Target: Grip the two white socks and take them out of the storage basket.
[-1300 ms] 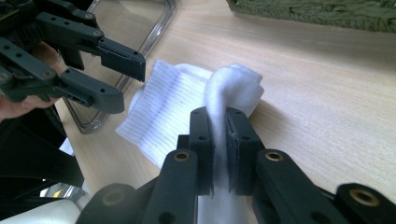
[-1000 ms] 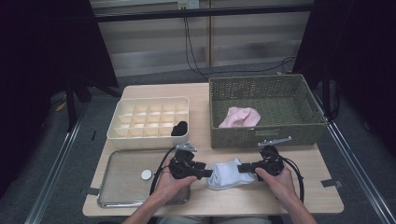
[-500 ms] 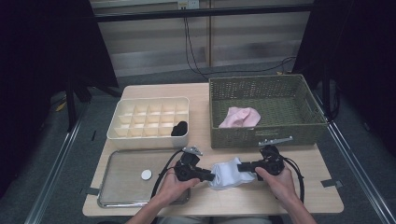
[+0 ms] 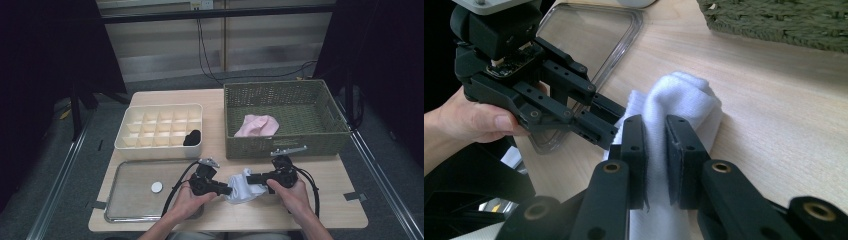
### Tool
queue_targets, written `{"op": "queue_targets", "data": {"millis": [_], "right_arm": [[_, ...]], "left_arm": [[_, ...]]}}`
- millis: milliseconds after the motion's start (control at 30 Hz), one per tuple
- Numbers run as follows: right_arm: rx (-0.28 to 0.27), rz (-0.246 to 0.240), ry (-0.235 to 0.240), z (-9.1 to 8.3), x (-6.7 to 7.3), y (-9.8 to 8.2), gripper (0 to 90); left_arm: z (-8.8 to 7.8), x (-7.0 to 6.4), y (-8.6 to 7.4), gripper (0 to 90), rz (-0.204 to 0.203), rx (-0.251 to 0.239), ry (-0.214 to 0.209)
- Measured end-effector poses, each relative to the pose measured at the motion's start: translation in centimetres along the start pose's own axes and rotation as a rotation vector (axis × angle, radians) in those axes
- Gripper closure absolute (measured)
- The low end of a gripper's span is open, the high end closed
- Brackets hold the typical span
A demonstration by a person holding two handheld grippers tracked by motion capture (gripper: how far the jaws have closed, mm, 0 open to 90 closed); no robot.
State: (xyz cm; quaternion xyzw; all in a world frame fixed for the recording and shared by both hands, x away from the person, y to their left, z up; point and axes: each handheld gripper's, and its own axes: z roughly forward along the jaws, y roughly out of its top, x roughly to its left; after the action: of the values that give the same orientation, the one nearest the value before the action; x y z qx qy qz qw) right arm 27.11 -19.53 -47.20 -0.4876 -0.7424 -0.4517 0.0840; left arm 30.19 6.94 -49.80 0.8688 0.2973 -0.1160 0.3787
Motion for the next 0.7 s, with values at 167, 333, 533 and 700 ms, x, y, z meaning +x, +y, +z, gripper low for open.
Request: {"op": "queue_targets", "data": {"millis": [167,333,533,700], "right_arm": [[-0.002,-0.013,0.006,0.1,0.5,0.2,80.0],[-0.015,-0.027,0.012,0.2,1.2,0.5,81.6],[-0.021,-0.040,0.029,0.5,1.9,0.9,82.0],[-0.013,-0.052,0.022,1.1,2.2,1.3,81.8]], "left_arm": [[0.1,0.0,0.1,77.6,-0.002,0.001,-0.004],[0.2,-0.2,0.1,78.2,0.013,0.004,0.006],[0.2,-0.1,0.2,78.6,0.012,0.006,0.005],[0.3,-0.2,0.2,78.6,0.002,0.000,0.007]]}}
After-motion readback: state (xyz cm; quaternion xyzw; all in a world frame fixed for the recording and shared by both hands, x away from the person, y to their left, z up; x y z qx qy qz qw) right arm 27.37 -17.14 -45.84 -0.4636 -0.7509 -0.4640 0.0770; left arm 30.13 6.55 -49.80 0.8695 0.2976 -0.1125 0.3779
